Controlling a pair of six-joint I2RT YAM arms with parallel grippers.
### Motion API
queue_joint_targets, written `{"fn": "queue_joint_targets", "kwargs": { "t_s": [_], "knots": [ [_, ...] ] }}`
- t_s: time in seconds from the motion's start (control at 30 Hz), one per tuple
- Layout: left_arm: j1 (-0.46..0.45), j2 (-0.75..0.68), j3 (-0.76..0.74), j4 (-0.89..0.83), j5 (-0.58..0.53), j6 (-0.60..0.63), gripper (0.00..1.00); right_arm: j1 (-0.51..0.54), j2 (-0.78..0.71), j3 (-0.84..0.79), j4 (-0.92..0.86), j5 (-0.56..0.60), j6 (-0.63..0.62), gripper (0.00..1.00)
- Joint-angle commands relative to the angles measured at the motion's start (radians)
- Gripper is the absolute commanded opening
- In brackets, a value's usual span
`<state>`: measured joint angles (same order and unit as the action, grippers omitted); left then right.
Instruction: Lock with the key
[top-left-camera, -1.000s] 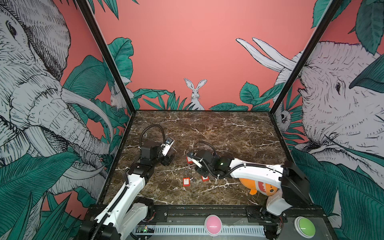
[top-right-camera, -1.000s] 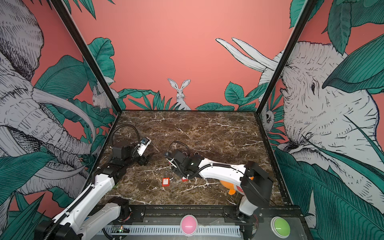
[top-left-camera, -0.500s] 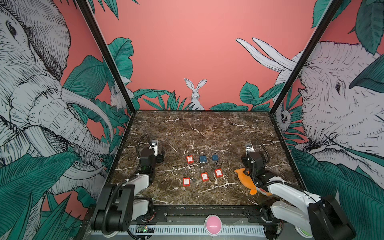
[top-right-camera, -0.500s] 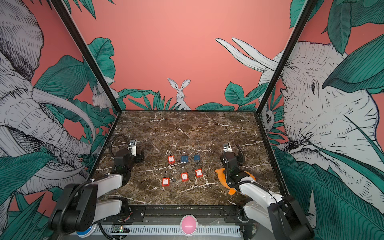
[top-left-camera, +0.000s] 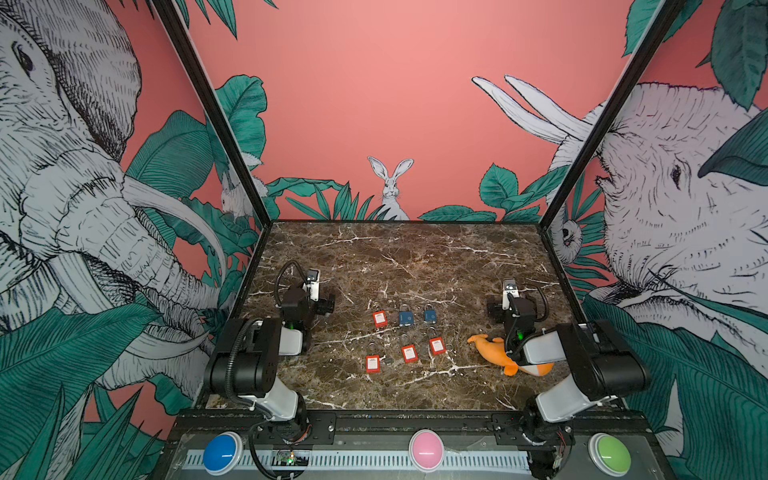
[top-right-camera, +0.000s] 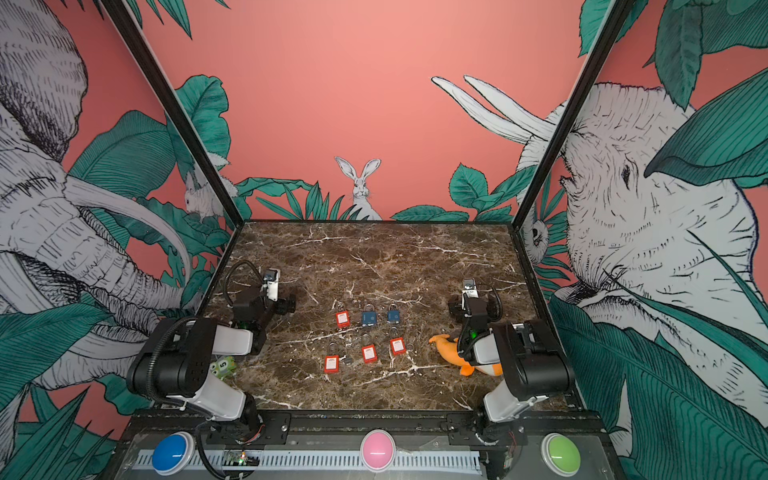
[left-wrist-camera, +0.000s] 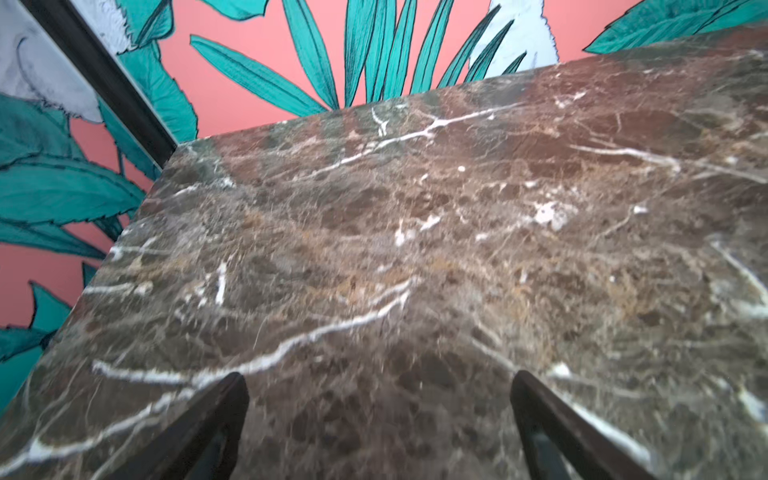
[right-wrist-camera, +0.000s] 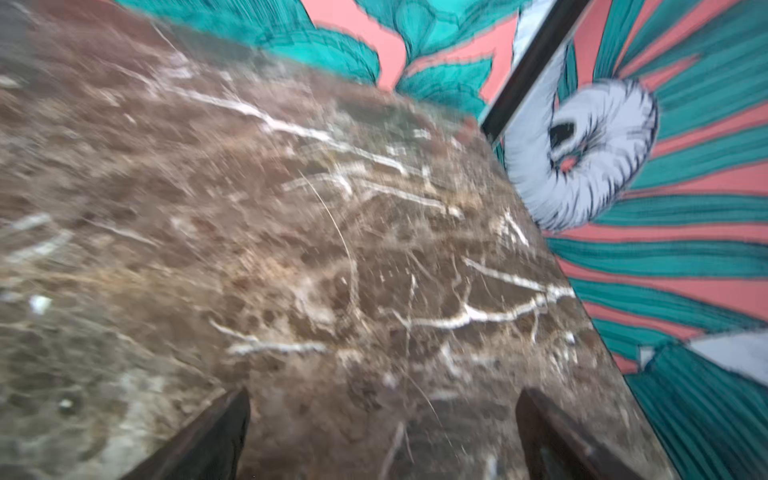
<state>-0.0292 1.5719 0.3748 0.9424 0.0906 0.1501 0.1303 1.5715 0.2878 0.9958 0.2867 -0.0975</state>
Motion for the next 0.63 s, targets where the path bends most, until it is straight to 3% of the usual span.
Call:
{"fn": "queue_joint_targets", "kwargs": {
  "t_s": [0.0, 0.6],
  "knots": [
    [0.006, -0.007, 0.024, -0.026, 0.017, -0.003, 1.0, -0.023, -0.011, 0.054, 0.027, -0.058, 0.046, 0.99],
    [0.006, -0.019, 0.028, -0.055, 0.005, -0.006, 1.0, -0.066, -0.018, 0.096, -0.073, -0.103, 0.088, 0.99]
  ]
}}
